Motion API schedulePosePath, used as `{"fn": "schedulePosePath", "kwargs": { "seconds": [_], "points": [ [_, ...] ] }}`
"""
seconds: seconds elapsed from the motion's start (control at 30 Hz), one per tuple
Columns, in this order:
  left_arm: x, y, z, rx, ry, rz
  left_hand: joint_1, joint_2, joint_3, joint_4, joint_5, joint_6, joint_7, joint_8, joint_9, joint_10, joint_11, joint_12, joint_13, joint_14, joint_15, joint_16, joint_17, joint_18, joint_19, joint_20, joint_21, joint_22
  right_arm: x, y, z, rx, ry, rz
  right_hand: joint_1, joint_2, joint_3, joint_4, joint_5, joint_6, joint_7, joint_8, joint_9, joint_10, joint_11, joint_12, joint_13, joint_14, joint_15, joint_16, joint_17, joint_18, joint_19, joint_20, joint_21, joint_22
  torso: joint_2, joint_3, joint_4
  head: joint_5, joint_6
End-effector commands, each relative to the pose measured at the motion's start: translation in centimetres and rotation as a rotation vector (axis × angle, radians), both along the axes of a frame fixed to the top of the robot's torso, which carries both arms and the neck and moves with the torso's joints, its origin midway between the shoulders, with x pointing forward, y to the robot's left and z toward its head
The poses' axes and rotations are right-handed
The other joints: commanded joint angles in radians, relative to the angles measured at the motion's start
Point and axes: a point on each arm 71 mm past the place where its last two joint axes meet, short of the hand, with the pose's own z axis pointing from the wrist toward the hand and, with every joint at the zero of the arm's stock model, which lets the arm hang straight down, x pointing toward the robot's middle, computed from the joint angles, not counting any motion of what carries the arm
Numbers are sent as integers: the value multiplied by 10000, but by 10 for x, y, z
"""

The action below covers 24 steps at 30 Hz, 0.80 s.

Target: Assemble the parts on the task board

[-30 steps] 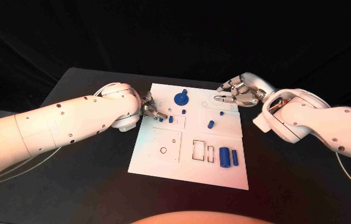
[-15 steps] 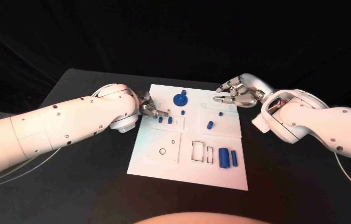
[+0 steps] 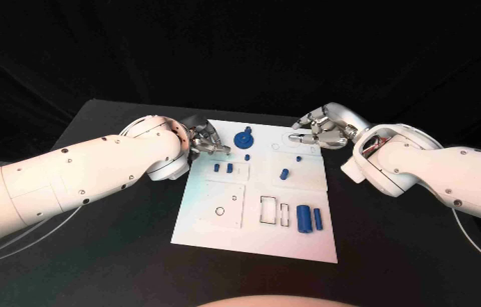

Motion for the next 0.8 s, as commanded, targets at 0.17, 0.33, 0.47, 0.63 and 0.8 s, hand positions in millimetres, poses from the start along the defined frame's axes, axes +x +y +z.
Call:
{"fn": "schedulePosePath", "kwargs": {
  "seconds": [0.17, 0.33, 0.47, 0.63, 0.8],
  "points": [
    [-5, -39, 21, -1354, -2937, -3019, 2120, -714, 1383, -370, 3, 475, 362, -1660, -2094, -1118, 488, -2048, -1786, -2044, 444, -3683, -3318, 254, -673, 581, -2222, -1857, 0, 2, 0, -13, -100, 149, 76, 146, -64, -80, 169, 49, -36, 62, 22, -298, -55, -321, -307, 375, -86, -271, -10, 221, -175, -32, -301, 1347, 8, -2, -38, -92, 86],
    [-5, -54, 14, -317, -3287, -3948, 2348, -1178, 1944, -515, -5, 876, 367, -2330, -3007, -853, 438, -2680, -2624, -988, 431, -2043, -2381, 263, -48, 480, -2064, -1831, 0, 3, 0, -1, -109, 179, 126, 160, -70, -113, 279, 44, -39, 68, 23, -453, -62, -514, -519, 360, -94, -341, -83, 238, -215, -40, -386, 1299, 16, -7, -42, -123, 97],
    [-3, -63, 6, 757, -3286, -4434, 2024, -1479, 1951, -442, -42, 968, 262, -2655, -3425, -894, 465, -3015, -3031, -287, 429, -858, -1594, -120, 1207, 483, -22, 414, -1, 3, 0, 6, -111, 197, 142, 169, -78, -122, 325, 41, -41, 71, 24, -588, -64, -684, -703, 343, -97, -405, -159, 256, -256, -44, -468, 1251, 6, -7, -38, -155, 99],
    [1, -69, -2, 1603, -2999, -4601, 1815, -1572, 1818, -437, -55, 1165, 251, -2811, -3686, -943, 502, -3171, -3275, 6, 443, -308, -1321, -286, 1616, 492, 927, 1486, -1, 3, 0, -5, -125, 204, 139, 172, -86, -120, 340, 36, -41, 71, 24, -644, -64, -759, -782, 339, -99, -427, -181, 259, -263, -46, -486, 1241, 14, -11, -30, -164, 83],
    [7, -75, -7, 2047, -2852, -4619, 1784, -1537, 1750, -495, -54, 1332, 281, -2929, -3875, -934, 499, -3262, -3450, 184, 439, 20, -1207, -384, 1819, 492, 1503, 2141, -1, 4, 0, -142, -264, 278, 135, 172, -92, -117, 346, 32, -40, 70, 23, -657, -64, -779, -803, 335, -99, -444, -201, 260, -266, -47, -495, 1237, 14, -6, -38, -164, 75]
  ]
}}
